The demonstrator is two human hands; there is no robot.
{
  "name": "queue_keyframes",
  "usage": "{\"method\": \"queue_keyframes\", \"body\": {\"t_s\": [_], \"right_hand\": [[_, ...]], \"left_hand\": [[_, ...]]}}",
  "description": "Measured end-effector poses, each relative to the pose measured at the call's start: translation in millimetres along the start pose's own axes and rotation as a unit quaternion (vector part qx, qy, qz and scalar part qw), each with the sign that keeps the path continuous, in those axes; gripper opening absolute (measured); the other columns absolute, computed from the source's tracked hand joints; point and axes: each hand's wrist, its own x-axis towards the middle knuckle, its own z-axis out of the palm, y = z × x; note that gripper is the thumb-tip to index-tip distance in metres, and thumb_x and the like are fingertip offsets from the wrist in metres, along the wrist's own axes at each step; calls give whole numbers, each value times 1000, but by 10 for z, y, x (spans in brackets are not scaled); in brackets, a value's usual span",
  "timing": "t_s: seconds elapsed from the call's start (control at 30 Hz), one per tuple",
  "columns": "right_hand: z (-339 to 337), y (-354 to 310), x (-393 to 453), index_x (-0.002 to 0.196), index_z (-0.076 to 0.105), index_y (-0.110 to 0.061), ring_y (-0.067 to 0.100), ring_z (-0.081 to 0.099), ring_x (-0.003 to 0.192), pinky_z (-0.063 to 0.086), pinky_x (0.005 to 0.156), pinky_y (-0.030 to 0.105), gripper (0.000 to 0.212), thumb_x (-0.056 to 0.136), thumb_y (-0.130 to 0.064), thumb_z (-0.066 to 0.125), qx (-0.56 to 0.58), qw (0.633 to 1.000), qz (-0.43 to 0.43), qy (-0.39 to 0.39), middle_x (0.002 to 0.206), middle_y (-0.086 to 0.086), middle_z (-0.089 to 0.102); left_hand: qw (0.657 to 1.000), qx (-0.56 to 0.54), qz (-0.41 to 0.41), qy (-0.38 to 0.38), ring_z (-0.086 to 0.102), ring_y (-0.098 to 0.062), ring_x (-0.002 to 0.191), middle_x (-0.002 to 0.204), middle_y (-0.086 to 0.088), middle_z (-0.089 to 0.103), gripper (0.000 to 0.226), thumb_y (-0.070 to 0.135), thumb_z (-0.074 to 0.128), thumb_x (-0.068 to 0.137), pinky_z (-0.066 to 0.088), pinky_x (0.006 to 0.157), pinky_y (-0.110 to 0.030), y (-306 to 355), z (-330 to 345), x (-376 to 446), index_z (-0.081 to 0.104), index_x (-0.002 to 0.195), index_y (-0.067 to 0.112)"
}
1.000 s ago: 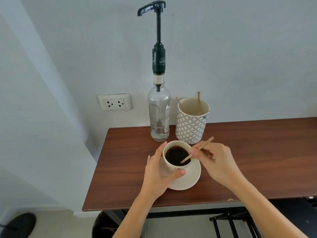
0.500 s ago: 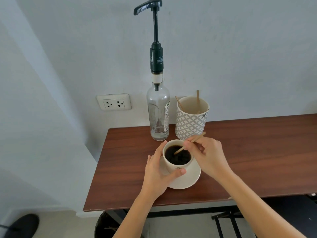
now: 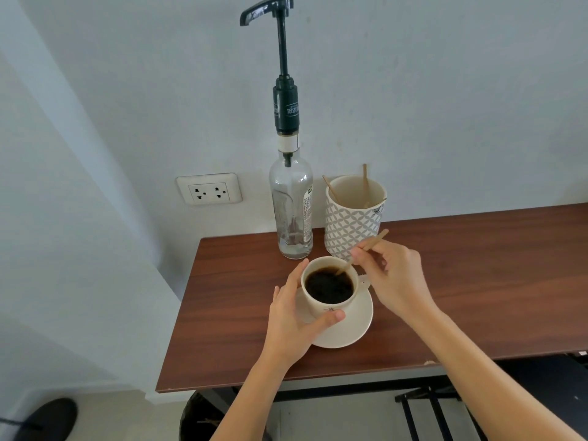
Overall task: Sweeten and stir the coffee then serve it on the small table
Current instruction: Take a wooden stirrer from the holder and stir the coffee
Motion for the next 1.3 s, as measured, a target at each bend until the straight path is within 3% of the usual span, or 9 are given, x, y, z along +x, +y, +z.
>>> {"method": "queue_keyframes", "body": {"t_s": [0.17, 0.23, 0.37, 0.53, 0.67, 0.77, 0.97, 1.13, 1.3], "right_hand": [[-75, -9, -188, 84, 75, -18, 5, 63, 65, 47, 58, 15, 12, 91, -21, 66, 33, 996, 27, -81, 71, -7, 71], [36, -51, -174, 86, 77, -19, 3, 67, 76, 47, 64, 12, 11, 90, -21, 67, 44, 996, 18, -73, 79, -12, 74], [14, -1, -17, 89, 77, -10, -10, 63, 75, 44, 65, 2, 11, 90, -17, 68, 18, 1000, 4, -23, 79, -11, 73], [-142, 19, -136, 84, 77, -17, 5, 66, 76, 49, 66, 17, 13, 91, -21, 67, 19, 996, 28, -84, 79, -9, 75], [72, -45, -87, 84, 79, -16, -4, 66, 77, 46, 66, 8, 11, 89, -19, 69, 62, 995, 41, -64, 81, -14, 75], [-1, 0, 3, 87, 77, -14, 0, 66, 81, 45, 65, 6, 10, 89, -18, 69, 30, 999, 32, -30, 82, -9, 75], [-63, -46, -175, 81, 78, -20, 2, 66, 74, 48, 64, 17, 12, 89, -20, 68, 49, 993, 45, -95, 79, -15, 74], [6, -57, -42, 89, 78, -13, -9, 64, 80, 43, 66, 2, 11, 90, -18, 68, 13, 999, 16, -40, 81, -15, 73], [-209, -16, -89, 80, 76, -19, 9, 67, 77, 49, 69, 19, 14, 90, -21, 67, 13, 993, 37, -110, 80, -8, 75]], "left_hand": [[1000, -1, -4, 2, 46, 3, 136, 139, 31, 55, 88, 74, 77, 62, 28, 119, -63, -6, 3, 2, 37, 139, 57], [1000, -3, -3, 2, 48, 0, 136, 139, 28, 56, 90, 75, 77, 63, 28, 118, -63, -14, 6, 1, 37, 140, 54], [1000, -1, -3, -1, 46, 2, 137, 139, 31, 55, 87, 68, 81, 64, 27, 120, -62, -4, 1, 12, 38, 138, 57], [1000, 12, -4, 0, 45, 6, 135, 136, 36, 54, 85, 69, 80, 63, 27, 120, -62, 2, -2, 12, 34, 135, 65], [1000, 5, 0, 3, 47, 5, 134, 136, 34, 56, 84, 71, 79, 63, 29, 118, -62, -16, 0, 5, 34, 134, 67], [1000, 6, -3, 3, 44, 8, 134, 136, 37, 54, 83, 66, 81, 64, 28, 119, -61, -15, -12, 15, 34, 131, 69], [1000, 4, -12, -1, 46, 3, 135, 137, 32, 56, 93, 66, 80, 65, 24, 121, -61, -36, -4, 9, 39, 145, 44], [1000, 2, -8, -5, 47, 4, 135, 136, 33, 56, 87, 70, 79, 64, 25, 120, -61, -20, 0, 5, 37, 139, 55], [1000, 1, -16, -5, 45, 4, 135, 138, 32, 55, 92, 69, 79, 64, 25, 121, -61, -32, 1, 8, 38, 144, 47]]}}
